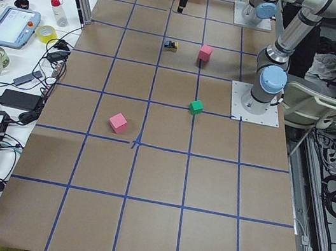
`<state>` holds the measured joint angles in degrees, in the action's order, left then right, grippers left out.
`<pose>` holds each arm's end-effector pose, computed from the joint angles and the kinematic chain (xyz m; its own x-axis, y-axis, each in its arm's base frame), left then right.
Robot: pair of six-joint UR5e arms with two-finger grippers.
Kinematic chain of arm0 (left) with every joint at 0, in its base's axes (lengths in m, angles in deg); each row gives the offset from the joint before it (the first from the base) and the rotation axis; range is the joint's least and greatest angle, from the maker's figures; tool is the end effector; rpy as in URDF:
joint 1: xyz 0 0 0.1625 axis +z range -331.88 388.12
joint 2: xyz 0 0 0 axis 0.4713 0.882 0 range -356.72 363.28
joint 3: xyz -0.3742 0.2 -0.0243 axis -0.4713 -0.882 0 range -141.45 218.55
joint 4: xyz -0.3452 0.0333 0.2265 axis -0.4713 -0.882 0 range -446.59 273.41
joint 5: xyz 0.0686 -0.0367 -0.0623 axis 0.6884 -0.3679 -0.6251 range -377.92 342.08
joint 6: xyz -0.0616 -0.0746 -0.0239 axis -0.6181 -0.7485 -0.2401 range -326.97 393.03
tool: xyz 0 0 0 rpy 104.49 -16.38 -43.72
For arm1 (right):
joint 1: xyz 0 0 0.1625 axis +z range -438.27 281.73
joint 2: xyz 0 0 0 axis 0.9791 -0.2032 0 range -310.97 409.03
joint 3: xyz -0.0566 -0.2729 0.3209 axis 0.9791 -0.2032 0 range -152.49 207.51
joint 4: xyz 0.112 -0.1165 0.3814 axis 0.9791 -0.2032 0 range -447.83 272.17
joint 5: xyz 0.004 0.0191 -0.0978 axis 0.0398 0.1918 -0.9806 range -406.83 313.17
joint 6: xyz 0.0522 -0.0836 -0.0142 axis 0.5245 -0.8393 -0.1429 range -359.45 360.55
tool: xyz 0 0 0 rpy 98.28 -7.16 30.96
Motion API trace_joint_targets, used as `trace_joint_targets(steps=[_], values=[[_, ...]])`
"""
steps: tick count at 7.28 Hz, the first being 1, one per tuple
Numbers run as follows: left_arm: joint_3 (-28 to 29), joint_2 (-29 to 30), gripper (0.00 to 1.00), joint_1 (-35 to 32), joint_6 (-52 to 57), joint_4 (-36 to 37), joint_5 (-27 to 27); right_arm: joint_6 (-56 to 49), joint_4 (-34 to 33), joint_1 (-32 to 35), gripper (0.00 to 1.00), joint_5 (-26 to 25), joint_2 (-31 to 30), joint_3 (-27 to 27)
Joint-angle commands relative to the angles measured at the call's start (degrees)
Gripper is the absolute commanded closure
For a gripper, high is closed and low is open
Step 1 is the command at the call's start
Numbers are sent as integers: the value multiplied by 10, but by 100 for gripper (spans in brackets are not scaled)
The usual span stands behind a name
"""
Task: Align button upright
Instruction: 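Release the switch on the table and raise the right gripper away, then reach the left gripper down to the switch lying on the table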
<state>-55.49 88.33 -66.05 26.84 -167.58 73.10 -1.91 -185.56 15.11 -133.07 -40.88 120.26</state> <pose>-0.1654 -0.4600 0.5111 -0.9993 -0.0366 0.0011 -0.0362 0.9843 -0.1729 0.1693 -0.4911 0.4776 -0.9923 -0.1071 -0.0617 -0.1015 0.9910 -0.0879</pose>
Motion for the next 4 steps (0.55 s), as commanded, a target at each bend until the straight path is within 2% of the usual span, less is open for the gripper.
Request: trace_joint_targets(steps=[1, 2, 4], values=[[-80, 4, 0, -15, -61, 129, 0, 2, 57, -2, 0, -16, -19, -61], [-121, 4, 0, -41, -68, 194, 4, 0, 58, -2, 0, -18, -21, -69], [-230, 19, 0, -97, -136, 385, 56, -1, 60, -7, 0, -30, -22, -68]])
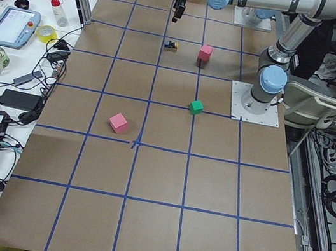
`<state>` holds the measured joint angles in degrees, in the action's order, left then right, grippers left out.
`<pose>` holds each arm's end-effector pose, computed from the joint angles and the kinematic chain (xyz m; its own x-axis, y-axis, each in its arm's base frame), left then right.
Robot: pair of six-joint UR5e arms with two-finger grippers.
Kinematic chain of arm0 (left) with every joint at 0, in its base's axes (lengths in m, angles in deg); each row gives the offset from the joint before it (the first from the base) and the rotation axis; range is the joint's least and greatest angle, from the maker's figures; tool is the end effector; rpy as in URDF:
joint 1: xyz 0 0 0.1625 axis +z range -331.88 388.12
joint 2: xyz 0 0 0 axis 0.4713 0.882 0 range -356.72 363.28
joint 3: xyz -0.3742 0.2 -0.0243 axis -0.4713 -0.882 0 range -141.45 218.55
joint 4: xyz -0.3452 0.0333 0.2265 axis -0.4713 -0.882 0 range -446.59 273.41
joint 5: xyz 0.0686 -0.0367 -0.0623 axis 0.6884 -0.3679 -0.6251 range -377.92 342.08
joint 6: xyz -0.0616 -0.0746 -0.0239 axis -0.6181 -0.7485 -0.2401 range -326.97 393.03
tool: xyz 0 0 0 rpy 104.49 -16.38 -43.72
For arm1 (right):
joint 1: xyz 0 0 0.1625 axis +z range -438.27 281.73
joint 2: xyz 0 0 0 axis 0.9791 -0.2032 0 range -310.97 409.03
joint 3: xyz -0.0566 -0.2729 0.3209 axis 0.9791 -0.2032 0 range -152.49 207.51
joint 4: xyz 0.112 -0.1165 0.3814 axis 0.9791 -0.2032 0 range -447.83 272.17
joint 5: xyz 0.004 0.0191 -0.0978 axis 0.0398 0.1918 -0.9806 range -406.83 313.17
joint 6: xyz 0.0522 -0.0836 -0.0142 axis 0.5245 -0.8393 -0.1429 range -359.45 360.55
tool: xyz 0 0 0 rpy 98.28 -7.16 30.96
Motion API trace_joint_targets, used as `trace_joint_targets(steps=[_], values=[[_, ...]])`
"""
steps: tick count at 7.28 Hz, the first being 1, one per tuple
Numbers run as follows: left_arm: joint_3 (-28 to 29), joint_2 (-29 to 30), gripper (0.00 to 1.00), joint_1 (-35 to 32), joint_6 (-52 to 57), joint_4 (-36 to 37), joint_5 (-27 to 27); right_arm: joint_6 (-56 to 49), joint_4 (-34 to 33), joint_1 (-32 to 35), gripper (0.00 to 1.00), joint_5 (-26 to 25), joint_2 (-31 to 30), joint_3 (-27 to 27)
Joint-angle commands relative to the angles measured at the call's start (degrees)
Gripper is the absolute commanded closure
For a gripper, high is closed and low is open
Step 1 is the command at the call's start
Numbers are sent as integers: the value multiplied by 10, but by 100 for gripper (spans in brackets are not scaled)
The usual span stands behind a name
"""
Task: Align button upright
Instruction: 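Reach the left gripper down to the switch lying on the table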
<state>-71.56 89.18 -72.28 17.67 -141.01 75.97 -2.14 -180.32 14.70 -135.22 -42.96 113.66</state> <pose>-0.2100 -0.4431 0.4179 -0.9953 -0.0933 0.0270 -0.0969 0.9355 -0.3397 0.1614 -0.4807 0.5431 -0.9945 -0.1022 -0.0211 -0.0981 0.9844 -0.1459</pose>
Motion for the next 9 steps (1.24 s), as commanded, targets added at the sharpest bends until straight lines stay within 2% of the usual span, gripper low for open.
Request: trace_joint_targets(steps=[1, 2, 4, 6, 8, 9], values=[[-125, 27, 0, -57, -52, 236, 40, 3, 4, -3, 0, -31, -1, -2], [-167, 49, 0, -79, -73, 325, 72, 3, 8, -3, 0, -33, 0, -1], [-211, 100, 2, -123, -126, 454, 124, 5, -3, -3, 0, -31, 1, 24], [-236, 157, 7, -138, -132, 557, 125, 3, -3, -3, 0, -32, 1, 26], [-236, 221, 16, -144, -132, 581, 125, 4, -3, -3, 0, -32, 1, 26], [-234, 241, 16, -148, -132, 592, 125, 4, -3, -3, 0, -32, 1, 26]])
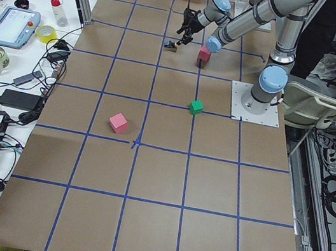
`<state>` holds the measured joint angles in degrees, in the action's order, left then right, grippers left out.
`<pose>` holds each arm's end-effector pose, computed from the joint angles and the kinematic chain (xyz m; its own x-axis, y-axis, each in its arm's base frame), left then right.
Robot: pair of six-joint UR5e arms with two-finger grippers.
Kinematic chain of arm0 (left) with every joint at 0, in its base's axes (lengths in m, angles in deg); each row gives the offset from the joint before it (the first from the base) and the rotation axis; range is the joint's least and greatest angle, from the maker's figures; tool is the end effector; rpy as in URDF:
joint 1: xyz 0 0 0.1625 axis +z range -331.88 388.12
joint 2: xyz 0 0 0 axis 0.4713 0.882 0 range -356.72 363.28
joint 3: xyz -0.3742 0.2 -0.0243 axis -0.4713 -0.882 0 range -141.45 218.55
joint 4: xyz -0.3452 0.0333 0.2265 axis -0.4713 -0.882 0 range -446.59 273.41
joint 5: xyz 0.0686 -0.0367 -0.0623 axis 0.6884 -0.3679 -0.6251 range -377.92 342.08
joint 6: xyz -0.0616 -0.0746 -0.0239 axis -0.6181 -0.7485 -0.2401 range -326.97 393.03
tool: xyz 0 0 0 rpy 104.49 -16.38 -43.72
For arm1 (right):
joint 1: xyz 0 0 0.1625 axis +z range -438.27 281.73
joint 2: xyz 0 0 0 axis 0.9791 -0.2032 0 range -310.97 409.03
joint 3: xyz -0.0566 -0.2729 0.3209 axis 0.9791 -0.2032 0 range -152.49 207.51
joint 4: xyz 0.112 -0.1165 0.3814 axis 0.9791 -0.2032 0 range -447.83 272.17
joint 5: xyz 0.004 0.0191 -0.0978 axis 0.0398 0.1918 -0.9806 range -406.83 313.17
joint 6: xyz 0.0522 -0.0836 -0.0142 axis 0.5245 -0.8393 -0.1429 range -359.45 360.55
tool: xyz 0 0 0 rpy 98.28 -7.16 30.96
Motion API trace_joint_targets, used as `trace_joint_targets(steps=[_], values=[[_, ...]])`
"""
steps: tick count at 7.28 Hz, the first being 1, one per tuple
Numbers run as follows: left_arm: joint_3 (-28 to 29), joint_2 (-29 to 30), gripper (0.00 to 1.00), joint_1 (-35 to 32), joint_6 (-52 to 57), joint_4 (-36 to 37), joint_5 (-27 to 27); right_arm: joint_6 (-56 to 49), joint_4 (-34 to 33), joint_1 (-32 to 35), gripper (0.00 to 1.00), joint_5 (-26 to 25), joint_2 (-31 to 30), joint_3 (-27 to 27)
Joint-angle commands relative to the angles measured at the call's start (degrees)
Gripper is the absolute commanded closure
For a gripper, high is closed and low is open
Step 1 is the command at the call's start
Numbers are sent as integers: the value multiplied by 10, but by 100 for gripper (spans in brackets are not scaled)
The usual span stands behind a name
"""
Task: Align button upright
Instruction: 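Reach the left gripper down to the switch lying on the table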
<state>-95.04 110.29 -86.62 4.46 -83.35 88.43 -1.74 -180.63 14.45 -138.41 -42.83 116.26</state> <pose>-0.2849 -0.3667 0.2004 -0.9897 -0.1341 0.0496 -0.1375 0.7979 -0.5869 0.1537 -0.4805 0.5198 -0.9959 -0.0843 0.0314 -0.0871 0.9910 -0.1017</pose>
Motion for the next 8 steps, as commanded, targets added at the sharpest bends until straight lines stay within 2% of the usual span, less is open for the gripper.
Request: trace_joint_targets(steps=[1, 2, 5, 8], values=[[2, 47, 18, -9, -3, 28, 1, 0, 0, 0, 0, 0, 0, 0], [1, 57, 18, -19, -24, 69, -1, 0, 1, 0, 0, 0, -1, 0], [4, 89, 21, -37, -33, 92, 19, 0, 1, 0, 0, 0, 0, 0], [39, 122, 25, -37, -26, 94, 32, 0, 2, 0, 0, 4, 0, 1]])
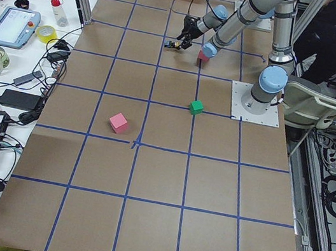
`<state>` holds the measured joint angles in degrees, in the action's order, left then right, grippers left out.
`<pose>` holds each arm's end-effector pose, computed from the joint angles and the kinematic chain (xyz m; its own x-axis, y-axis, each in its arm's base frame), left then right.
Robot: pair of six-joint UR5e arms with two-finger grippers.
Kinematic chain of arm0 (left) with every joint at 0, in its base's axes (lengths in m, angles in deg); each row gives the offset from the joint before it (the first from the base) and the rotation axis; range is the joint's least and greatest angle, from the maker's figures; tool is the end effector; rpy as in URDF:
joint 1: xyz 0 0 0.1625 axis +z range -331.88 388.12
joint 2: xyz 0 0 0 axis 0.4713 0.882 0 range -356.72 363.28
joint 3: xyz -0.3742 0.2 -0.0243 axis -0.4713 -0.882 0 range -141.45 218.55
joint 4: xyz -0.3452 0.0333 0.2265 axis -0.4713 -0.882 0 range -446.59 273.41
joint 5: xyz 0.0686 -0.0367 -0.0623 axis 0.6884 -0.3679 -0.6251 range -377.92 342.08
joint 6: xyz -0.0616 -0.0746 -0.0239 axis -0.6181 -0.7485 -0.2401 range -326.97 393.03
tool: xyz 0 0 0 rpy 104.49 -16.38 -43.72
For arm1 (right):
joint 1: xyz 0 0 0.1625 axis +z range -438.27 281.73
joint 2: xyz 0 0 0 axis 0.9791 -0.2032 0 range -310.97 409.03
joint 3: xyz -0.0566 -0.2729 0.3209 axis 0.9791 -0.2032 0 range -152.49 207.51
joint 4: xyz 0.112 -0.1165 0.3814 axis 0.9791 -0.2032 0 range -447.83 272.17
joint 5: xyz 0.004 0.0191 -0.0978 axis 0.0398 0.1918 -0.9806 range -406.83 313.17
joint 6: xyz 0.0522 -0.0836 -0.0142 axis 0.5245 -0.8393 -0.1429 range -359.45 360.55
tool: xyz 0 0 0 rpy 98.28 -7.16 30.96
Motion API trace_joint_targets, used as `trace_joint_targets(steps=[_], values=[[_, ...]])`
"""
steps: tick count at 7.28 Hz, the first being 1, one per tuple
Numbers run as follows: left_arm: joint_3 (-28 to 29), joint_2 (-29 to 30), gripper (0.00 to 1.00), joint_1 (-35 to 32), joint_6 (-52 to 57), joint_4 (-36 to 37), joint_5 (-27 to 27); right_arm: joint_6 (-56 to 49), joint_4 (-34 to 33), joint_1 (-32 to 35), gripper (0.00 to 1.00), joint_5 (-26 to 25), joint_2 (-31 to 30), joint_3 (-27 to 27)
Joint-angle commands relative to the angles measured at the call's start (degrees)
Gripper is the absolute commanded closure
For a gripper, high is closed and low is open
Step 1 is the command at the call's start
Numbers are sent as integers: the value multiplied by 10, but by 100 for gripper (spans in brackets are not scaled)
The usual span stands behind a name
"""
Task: Align button upright
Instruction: 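Grasp the switch by its yellow cap with the left gripper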
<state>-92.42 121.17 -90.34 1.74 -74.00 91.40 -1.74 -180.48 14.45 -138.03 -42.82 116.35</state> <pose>-0.3147 -0.3700 0.1494 -0.9896 -0.1334 0.0531 -0.1375 0.7747 -0.6173 0.1544 -0.4802 0.5187 -0.9961 -0.0851 0.0247 -0.0871 0.9914 -0.0976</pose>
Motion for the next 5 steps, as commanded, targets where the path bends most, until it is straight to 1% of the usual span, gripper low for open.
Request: trace_joint_targets(steps=[1, 2, 3, 4, 5], values=[[11, 20, 25, 0, 2, 1, 2, -1, 0, 0, 0, 1, 0, 0], [10, 22, 30, 0, 4, 1, 2, -1, -1, 0, 0, 1, 0, 0], [8, 22, 47, 0, 8, 1, 2, -1, 0, 0, 0, 1, 0, 0], [8, 21, 48, 0, 10, 0, 2, -1, -1, 0, 0, 1, 0, 0], [8, 18, 63, 0, 11, 0, 0, -1, 0, 0, 0, 1, 0, 0]])
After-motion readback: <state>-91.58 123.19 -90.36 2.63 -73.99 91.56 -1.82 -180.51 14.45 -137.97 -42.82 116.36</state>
